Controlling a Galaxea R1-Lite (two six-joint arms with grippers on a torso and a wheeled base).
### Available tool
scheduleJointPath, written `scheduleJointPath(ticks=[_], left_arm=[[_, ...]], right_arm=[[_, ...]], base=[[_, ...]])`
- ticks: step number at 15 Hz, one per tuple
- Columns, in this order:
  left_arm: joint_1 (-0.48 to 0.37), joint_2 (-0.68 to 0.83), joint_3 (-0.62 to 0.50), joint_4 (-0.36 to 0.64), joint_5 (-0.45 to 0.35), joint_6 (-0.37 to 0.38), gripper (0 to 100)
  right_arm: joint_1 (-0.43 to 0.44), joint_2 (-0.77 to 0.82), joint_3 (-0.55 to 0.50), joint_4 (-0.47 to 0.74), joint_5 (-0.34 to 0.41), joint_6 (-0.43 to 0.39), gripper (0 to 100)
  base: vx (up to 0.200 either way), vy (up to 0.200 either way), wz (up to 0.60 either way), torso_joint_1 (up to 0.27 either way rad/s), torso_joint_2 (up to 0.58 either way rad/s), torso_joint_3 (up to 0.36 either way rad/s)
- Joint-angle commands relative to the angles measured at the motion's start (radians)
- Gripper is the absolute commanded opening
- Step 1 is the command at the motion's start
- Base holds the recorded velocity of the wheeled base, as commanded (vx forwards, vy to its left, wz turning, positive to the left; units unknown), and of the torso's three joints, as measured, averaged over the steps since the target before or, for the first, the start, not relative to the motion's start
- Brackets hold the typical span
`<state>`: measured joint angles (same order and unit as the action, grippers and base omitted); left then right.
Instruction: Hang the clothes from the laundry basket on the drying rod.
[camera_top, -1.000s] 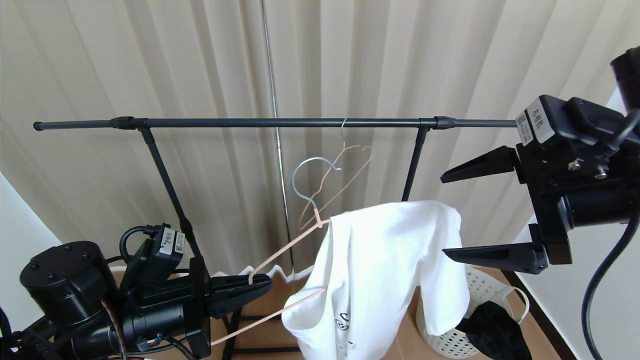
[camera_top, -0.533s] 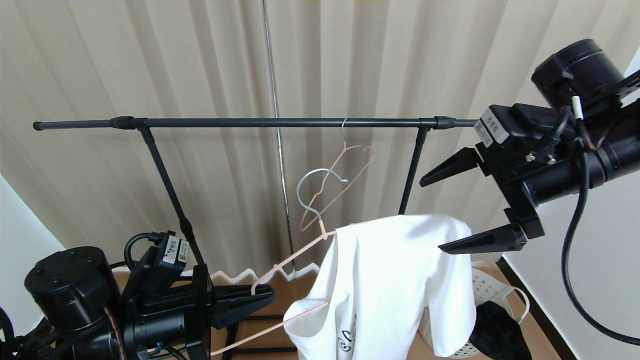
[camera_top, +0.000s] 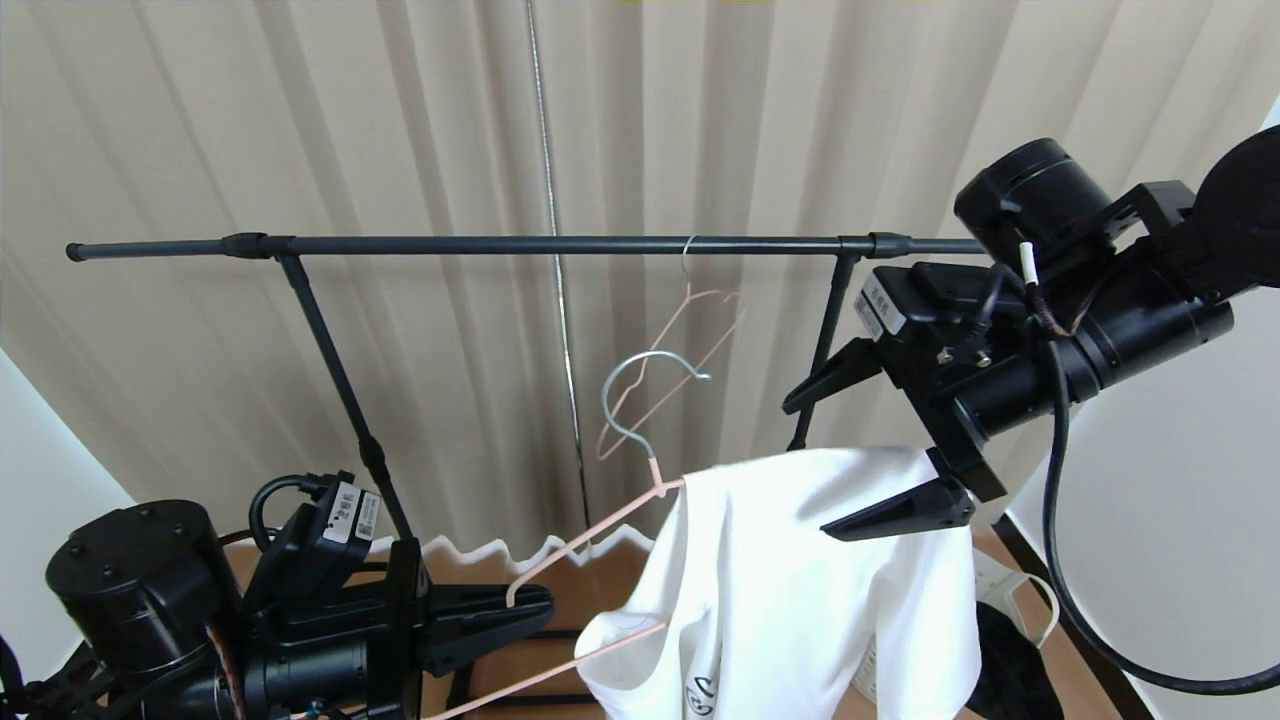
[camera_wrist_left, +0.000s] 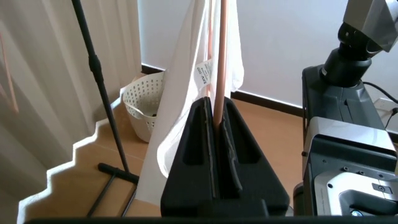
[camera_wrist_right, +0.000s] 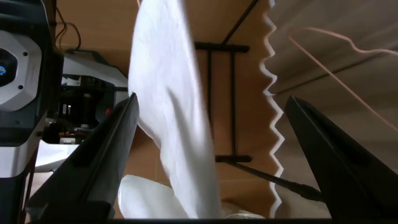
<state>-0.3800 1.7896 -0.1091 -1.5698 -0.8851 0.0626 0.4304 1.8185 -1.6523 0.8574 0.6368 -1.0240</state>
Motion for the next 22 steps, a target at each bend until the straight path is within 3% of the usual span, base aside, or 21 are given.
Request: scheduleJointPath(ticks=[1,5,8,14,22], left_arm=[[0.000,-0.004,0.003,-0.001,0.000,0.000,0],[-0.005,-0.004,0.013,-0.001,0.000,-0.001,0],[-0.016,-0.006,0.011,-0.001,0.003,-0.001,0],[-0.017,-0.016,0.013,-0.001,0.006,-0.001,0],[-0.019,-0.016,0.008,-0.001,0.005,-0.001,0]], right_arm=[[0.024,0.019,-0.004,-0.003,0.000,0.001,100],[0.051,0.030,-0.024,0.006,-0.014,0.010,100],[0.076,0.035,-0.060,0.054,-0.100,0.010,100],[0.103,0.058,-0.101,0.126,-0.149,0.012,100],[0.103,0.074,-0.107,0.121,-0.151,0.012,100]], base=[[0.000,0.000,0.00,0.000,0.00,0.000],[0.000,0.000,0.00,0.000,0.00,0.000],[0.000,0.000,0.00,0.000,0.00,0.000],[0.000,0.000,0.00,0.000,0.00,0.000],[0.000,0.000,0.00,0.000,0.00,0.000]])
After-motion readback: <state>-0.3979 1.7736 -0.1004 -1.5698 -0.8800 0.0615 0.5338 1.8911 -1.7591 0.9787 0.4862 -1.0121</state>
